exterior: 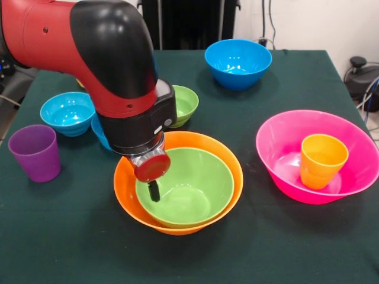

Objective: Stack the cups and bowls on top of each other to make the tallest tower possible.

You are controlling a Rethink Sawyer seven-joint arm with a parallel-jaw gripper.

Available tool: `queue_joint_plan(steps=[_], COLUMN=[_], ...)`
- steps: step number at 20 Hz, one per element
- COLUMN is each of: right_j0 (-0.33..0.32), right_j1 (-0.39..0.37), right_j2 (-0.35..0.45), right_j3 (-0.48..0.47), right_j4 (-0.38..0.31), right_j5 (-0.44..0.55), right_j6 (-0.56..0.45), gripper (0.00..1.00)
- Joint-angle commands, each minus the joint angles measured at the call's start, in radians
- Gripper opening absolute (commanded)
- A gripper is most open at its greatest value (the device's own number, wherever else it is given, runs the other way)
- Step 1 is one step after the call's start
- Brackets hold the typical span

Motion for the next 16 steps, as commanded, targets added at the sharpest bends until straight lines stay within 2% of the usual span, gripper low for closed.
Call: queue_joint_plan(steps=[1, 10, 11, 16], right_j0=[0.046, 0.056, 0.055, 0.064], right_j1=[-0.014, -0.017, -0.017, -0.019], right_j2=[0.021, -0.001, -0.001, -0.015], right_j3=[-0.023, -0.002, 0.003, 0.003], right_j4=[-0.055, -0.057, -0.057, -0.059], right_j5=[0.082, -0.003, -0.017, -0.033], right_j6=[-0.055, -0.051, -0.054, -0.041], gripper=[1.00, 1.00, 0.00, 0.00])
